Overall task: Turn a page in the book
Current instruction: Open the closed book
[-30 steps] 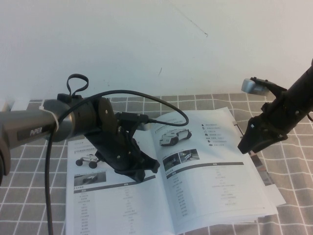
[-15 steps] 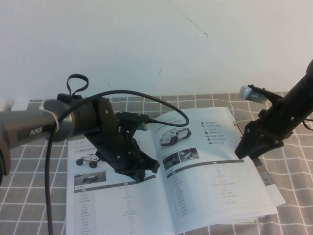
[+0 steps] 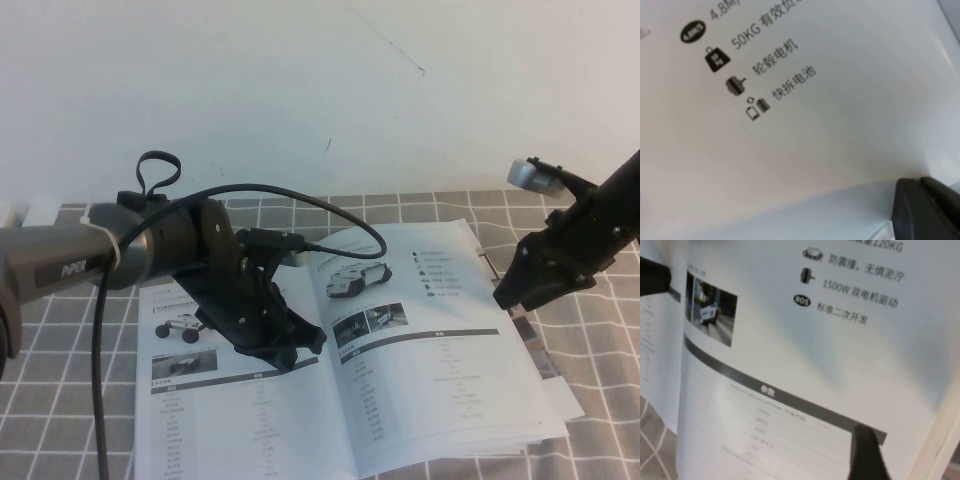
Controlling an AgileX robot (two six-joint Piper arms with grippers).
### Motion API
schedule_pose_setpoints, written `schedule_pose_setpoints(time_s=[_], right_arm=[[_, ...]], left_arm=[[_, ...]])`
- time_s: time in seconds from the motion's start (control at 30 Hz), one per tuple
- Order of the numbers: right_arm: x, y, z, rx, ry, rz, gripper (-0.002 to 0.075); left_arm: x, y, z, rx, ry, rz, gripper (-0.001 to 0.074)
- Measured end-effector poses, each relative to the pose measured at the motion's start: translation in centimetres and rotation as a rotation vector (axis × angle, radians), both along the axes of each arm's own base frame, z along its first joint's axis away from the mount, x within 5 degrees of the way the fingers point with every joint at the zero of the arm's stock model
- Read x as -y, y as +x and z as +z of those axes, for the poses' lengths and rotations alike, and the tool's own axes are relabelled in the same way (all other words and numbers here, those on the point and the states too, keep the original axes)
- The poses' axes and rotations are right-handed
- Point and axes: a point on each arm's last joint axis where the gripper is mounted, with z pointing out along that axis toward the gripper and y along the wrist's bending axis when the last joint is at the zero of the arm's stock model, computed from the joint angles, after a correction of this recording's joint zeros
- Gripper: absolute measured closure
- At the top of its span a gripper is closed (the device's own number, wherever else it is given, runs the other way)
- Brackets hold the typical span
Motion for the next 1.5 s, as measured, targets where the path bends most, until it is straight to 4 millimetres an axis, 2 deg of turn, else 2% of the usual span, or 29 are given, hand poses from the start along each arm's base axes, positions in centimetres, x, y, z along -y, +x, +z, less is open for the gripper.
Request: schedule_pose_setpoints(time_s=[0.17,0.37,0.47,1.13,1.5], right_arm=[[0.0,-0.1,0.3,0.006,0.025,-0.007,0.0338],[-1.0,-0.6,-2.1,-0.053,0.031,0.028,0.0338],[-1.0,-0.6,-2.6,-0.063,0.030,0.027,0.0338],[-0.6,-0.6,-2.7,-0.049,0.003,0.058,0.0338],[-1.6,-0.2,-1.9,-0.011,0.152,0.027,0.0338]], left_arm=[[0.0,0.0,0.0,0.000,0.000,0.000,0.0738],[0.0,0.0,0.0,0.000,0.000,0.000,0.0738],[0.0,0.0,0.0,0.000,0.000,0.000,0.0738],[0.0,0.0,0.0,-0.001,-0.003,0.002,0.0738],[0.1,0.1,0.1,0.005,-0.015,0.014,0.0738]])
